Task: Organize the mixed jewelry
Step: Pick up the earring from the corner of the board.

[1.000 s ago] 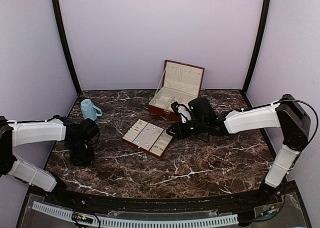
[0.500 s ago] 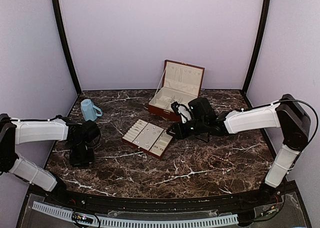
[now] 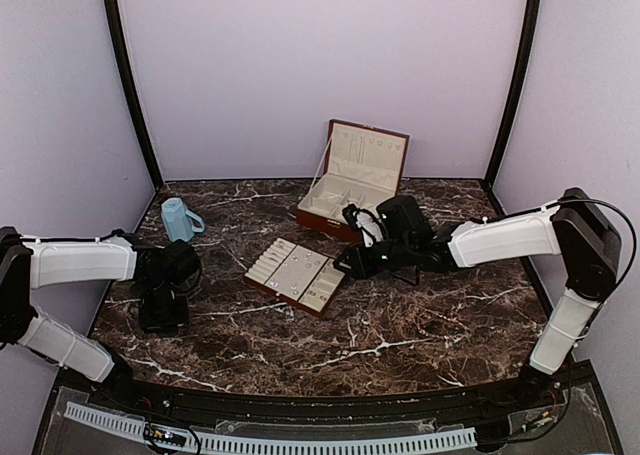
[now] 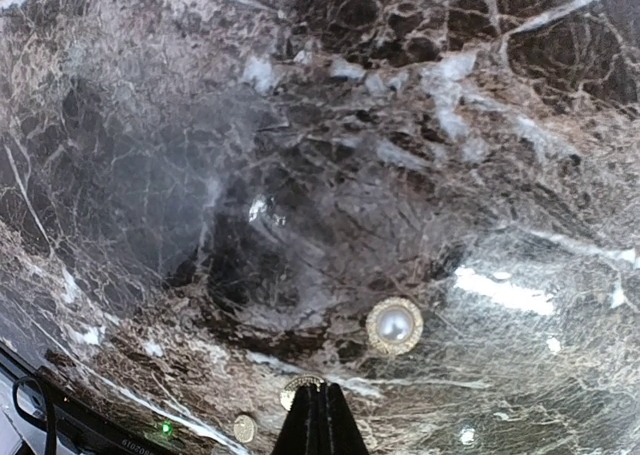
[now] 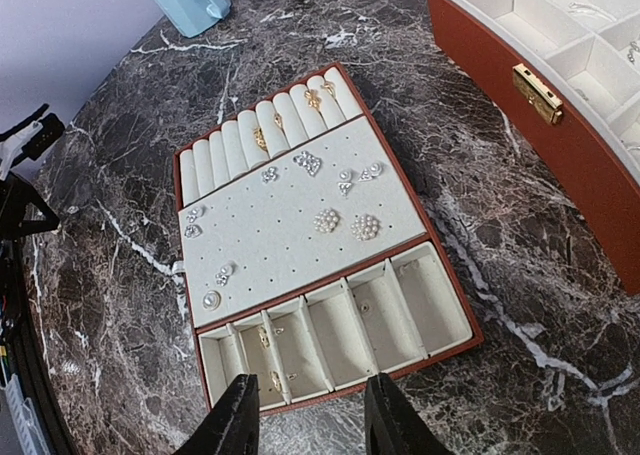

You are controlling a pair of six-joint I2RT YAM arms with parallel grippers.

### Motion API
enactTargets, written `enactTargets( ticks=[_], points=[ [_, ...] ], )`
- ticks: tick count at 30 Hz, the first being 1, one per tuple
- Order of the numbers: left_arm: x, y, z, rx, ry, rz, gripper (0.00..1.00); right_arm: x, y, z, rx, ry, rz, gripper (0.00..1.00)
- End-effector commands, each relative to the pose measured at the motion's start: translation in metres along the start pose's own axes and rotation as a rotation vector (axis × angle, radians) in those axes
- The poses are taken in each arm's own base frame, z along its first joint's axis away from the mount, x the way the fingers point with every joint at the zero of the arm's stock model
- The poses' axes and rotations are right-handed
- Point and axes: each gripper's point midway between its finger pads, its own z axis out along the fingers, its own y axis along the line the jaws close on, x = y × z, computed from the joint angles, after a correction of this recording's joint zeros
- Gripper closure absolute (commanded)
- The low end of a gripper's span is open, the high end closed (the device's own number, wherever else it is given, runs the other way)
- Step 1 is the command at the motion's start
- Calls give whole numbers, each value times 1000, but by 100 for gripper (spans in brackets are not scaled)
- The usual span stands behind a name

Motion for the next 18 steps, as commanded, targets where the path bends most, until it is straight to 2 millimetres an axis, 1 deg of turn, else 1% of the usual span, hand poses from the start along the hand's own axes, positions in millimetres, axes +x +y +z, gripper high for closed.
enactTargets(
  ticks=[1, 4, 5, 11, 13, 14, 15, 17, 18],
  points=[
    [-8, -2, -19, 32, -52, -9, 100, -12, -1, -10, 10, -54, -12, 63],
    [-19, -14, -35, 118, -109, -32, 100, -18, -1, -16, 9, -77, -7, 63],
    [-21, -17, -38, 136, -116, -33, 100, -20, -1, -18, 7, -84, -5, 63],
    [-40, -42, -65, 260, -194, 15, 100, -30, 3, -31, -14, -137, 22, 63],
    [-48, -51, -76, 310, -237, 40, 100, -34, 5, -36, -25, -162, 32, 63],
    [-54, -58, -85, 349, -275, 57, 100, -36, 6, -39, -31, -175, 39, 63],
    [-56, -62, -91, 377, -297, 82, 100, -38, 7, -42, -37, -189, 43, 62],
    [-67, -79, -108, 464, -367, 120, 100, -43, 9, -49, -53, -221, 56, 62],
    [-69, -83, -113, 488, -384, 137, 100, -45, 11, -53, -64, -238, 61, 62]
  ],
)
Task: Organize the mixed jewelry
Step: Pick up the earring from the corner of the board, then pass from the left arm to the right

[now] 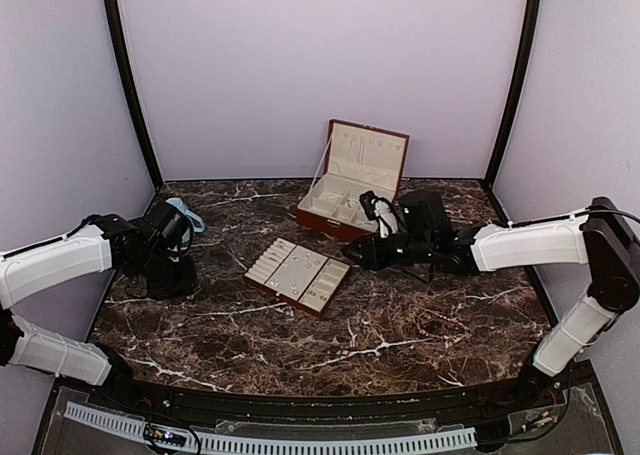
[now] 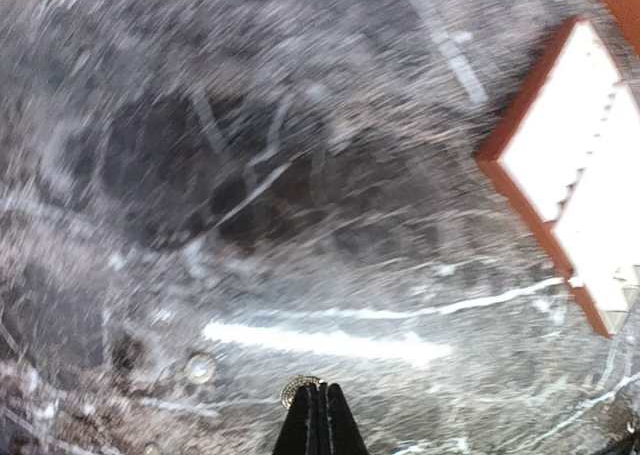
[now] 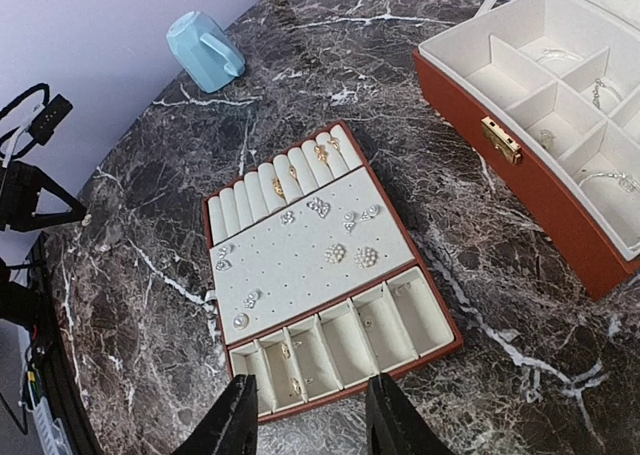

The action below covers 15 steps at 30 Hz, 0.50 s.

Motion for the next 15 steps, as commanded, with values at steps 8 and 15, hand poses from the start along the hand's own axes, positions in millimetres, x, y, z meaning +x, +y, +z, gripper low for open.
enactTargets(
  ticks=[8, 15],
  points=[
    [-53, -109, -50, 458, -256, 319, 100, -52, 28, -38, -151, -238, 70, 60],
    [-72, -176, -94, 752, -429, 519, 100, -70, 45, -51, -272, -317, 138, 58]
  ],
)
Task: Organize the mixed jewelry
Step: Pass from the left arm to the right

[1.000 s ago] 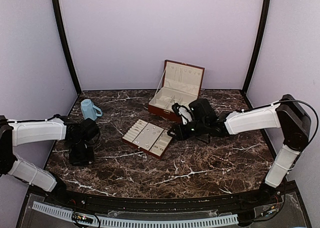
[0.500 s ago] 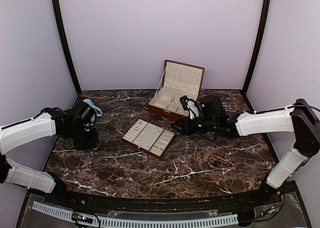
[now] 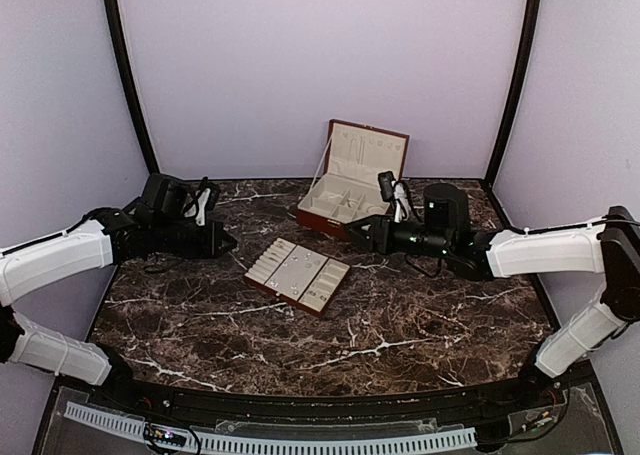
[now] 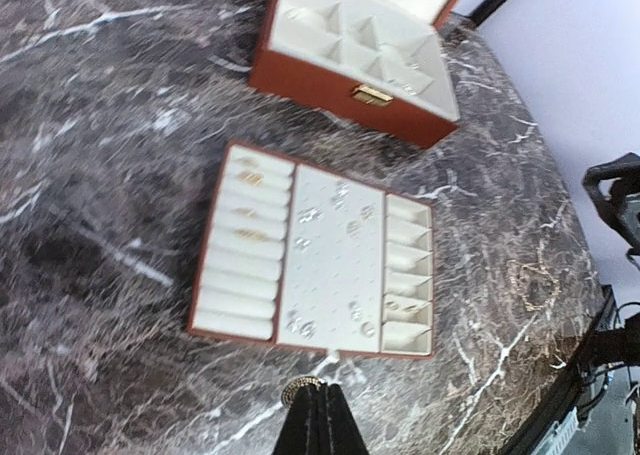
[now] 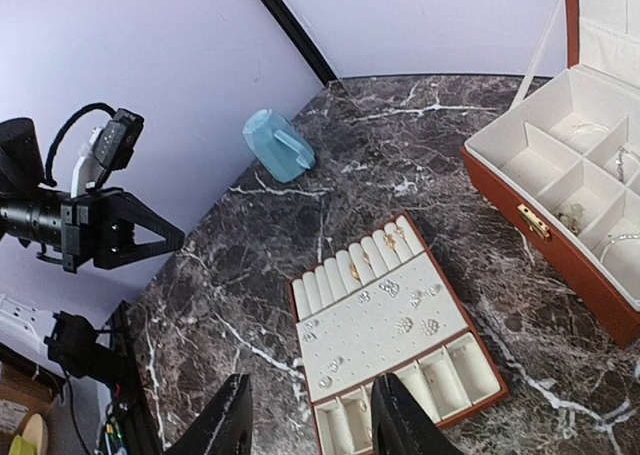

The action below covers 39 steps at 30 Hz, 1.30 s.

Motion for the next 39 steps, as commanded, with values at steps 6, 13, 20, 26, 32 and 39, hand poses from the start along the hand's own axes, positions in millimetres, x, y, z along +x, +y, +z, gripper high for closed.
enactTargets(
  ticks=[6, 13, 20, 26, 32, 39],
  points=[
    [-68, -110, -2, 472, -208, 291, 100, -38, 52, -14, -278, -148, 87, 58],
    [-73, -149, -3, 679, -268, 370, 100, -48, 77, -12, -458, -158, 163, 56],
    [-58, -167, -8, 836, -241, 338, 100, -39, 91, 7, -503, -130, 148, 53],
    [-48, -177, -12, 894, -188, 300, 100, -36, 104, 16, -533, -108, 105, 52],
    [-40, -187, -12, 946, -104, 225, 100, -33, 113, 16, -546, -97, 33, 52],
    [-37, -194, -11, 972, 12, 117, 100, -34, 117, 14, -542, -89, -32, 53]
  ],
)
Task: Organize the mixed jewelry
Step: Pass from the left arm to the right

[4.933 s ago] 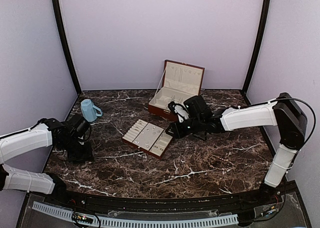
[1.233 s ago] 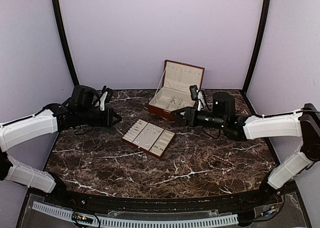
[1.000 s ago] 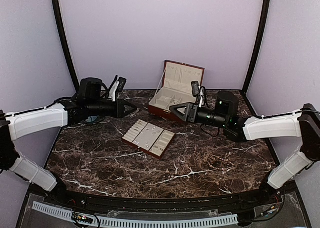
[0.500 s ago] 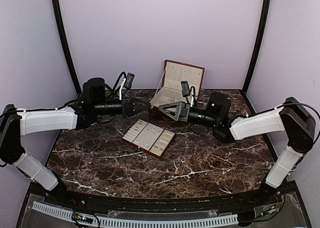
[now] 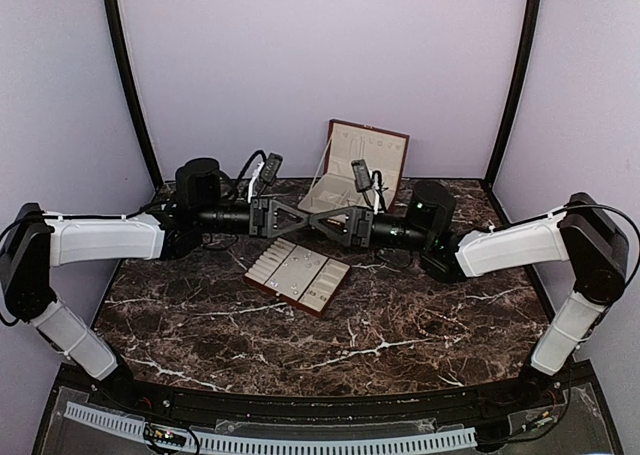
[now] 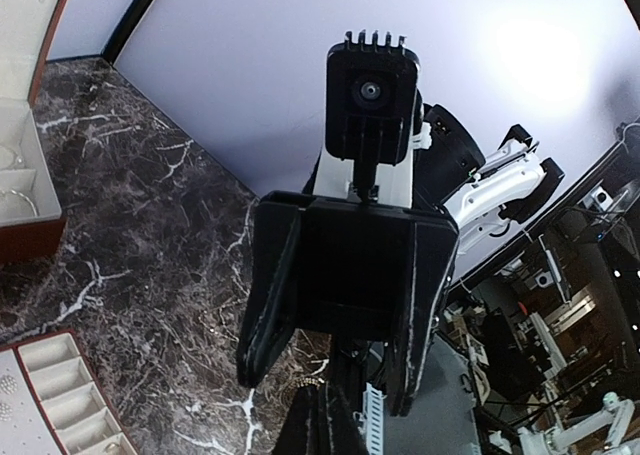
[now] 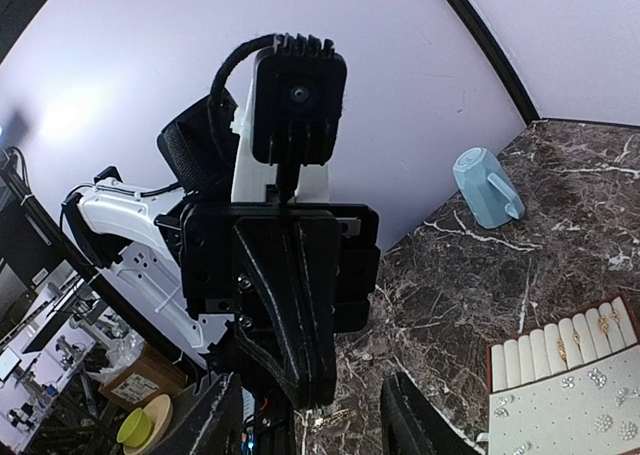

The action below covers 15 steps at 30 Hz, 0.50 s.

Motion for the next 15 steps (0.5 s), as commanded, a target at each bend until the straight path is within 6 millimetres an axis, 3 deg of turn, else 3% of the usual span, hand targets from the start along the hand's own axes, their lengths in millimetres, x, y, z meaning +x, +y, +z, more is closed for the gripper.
enactTargets(
  ticks=[1, 15],
  points=[
    [-7, -18, 2, 61, 22, -84, 100, -15, 22, 3, -51, -7, -94, 53],
    [-7, -19, -3, 94, 21, -299, 100, -10, 16, -2, 9, 10, -163, 52]
  ],
)
